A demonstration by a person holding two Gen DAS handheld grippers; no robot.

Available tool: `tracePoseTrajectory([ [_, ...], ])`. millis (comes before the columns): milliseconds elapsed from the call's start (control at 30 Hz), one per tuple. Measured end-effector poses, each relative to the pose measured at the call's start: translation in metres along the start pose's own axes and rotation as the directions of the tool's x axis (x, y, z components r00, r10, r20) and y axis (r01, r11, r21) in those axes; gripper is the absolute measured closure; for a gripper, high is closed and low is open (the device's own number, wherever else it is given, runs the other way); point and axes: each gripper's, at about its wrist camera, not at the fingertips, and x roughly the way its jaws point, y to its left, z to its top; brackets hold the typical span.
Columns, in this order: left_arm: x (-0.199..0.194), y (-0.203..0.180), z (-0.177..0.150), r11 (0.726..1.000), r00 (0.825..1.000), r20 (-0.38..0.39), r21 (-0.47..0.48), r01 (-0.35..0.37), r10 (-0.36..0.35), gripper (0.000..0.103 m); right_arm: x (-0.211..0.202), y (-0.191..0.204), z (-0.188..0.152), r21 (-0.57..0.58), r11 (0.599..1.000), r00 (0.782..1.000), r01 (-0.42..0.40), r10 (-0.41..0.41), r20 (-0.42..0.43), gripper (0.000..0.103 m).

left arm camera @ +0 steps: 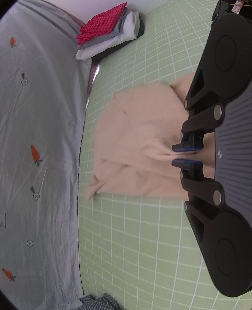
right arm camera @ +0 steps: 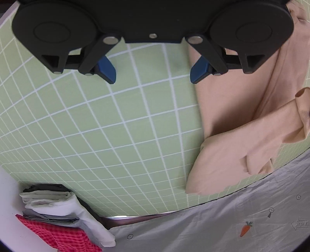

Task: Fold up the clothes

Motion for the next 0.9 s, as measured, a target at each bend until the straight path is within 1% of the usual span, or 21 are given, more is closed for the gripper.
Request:
tracePoseTrajectory([
  [100,-0.005,0.05,0.02,0.998,0.999,0.035,-0.056,-0.023,0.025,0.094,-0.001,0.03,-0.002,-0.026,1.0,1.0,0.012,-0.011,0.005,0.019],
  [200,-0.014,0.098,0.049,0.993,0.994,0.1,-0.117,-0.021,0.033,0.094,-0.001,0.056,-0.006,-0.058,0.997,0.999,0.047,-0.046,0.01,0.019],
  [267,-0.021,0.126,0.067,0.991,0.985,0.157,-0.123,-0.046,0.066,0.094,-0.002,0.071,-0.009,-0.076,0.995,0.997,0.072,-0.071,0.014,0.019],
  [333,-0.024,0.155,0.083,0.987,0.975,0.196,-0.14,-0.082,0.108,0.094,-0.004,0.084,-0.011,-0.09,0.991,0.995,0.103,-0.101,0.019,0.019],
  [400,-0.019,0.183,0.093,0.976,0.969,0.195,-0.183,-0.116,0.152,0.094,-0.005,0.093,-0.013,-0.1,0.986,0.991,0.132,-0.131,0.025,0.019],
  [467,-0.007,0.203,0.095,0.961,0.967,0.15,-0.214,-0.174,0.208,0.094,-0.006,0.097,-0.015,-0.109,0.984,0.99,0.144,-0.142,0.019,0.019],
  [500,-0.002,0.208,0.093,0.957,0.966,0.126,-0.214,-0.197,0.227,0.093,-0.007,0.099,-0.016,-0.11,0.983,0.989,0.15,-0.149,0.016,0.019],
  [533,0.002,0.212,0.09,0.953,0.965,0.103,-0.21,-0.218,0.243,0.088,-0.007,0.099,-0.017,-0.106,0.982,0.988,0.157,-0.157,0.01,0.019],
  [567,0.004,0.212,0.087,0.948,0.962,0.09,-0.215,-0.235,0.259,0.087,-0.006,0.099,-0.018,-0.106,0.98,0.986,0.166,-0.167,0.004,0.019],
  [600,0.004,0.211,0.082,0.946,0.962,0.076,-0.221,-0.239,0.261,0.084,-0.007,0.099,-0.019,-0.11,0.978,0.984,0.175,-0.176,0.003,0.019],
  [633,0.004,0.209,0.076,0.948,0.968,0.061,-0.225,-0.225,0.244,0.073,-0.007,0.099,-0.02,-0.113,0.976,0.983,0.184,-0.185,0.003,0.019],
  [667,0.002,0.203,0.069,0.95,0.972,0.053,-0.23,-0.211,0.229,0.059,-0.008,0.097,-0.021,-0.114,0.975,0.981,0.193,-0.193,0.004,0.019],
  [700,-0.001,0.197,0.062,0.951,0.975,0.049,-0.236,-0.198,0.215,0.053,-0.008,0.095,-0.021,-0.113,0.974,0.98,0.199,-0.199,0.005,0.019],
  [733,-0.003,0.191,0.055,0.952,0.979,0.044,-0.242,-0.185,0.201,0.043,-0.009,0.093,-0.021,-0.11,0.973,0.979,0.203,-0.204,0.006,0.019],
  [767,-0.005,0.183,0.048,0.954,0.981,0.037,-0.244,-0.176,0.191,0.038,-0.01,0.09,-0.022,-0.107,0.973,0.979,0.205,-0.205,0.006,0.019],
  [867,-0.012,0.156,0.028,0.957,0.987,0.011,-0.247,-0.154,0.161,0.034,-0.012,0.083,-0.021,-0.1,0.976,0.982,0.191,-0.191,0.012,0.023],
  [900,-0.014,0.147,0.022,0.958,0.989,0.003,-0.249,-0.145,0.151,0.033,-0.013,0.08,-0.021,-0.1,0.978,0.983,0.182,-0.181,0.015,0.027],
])
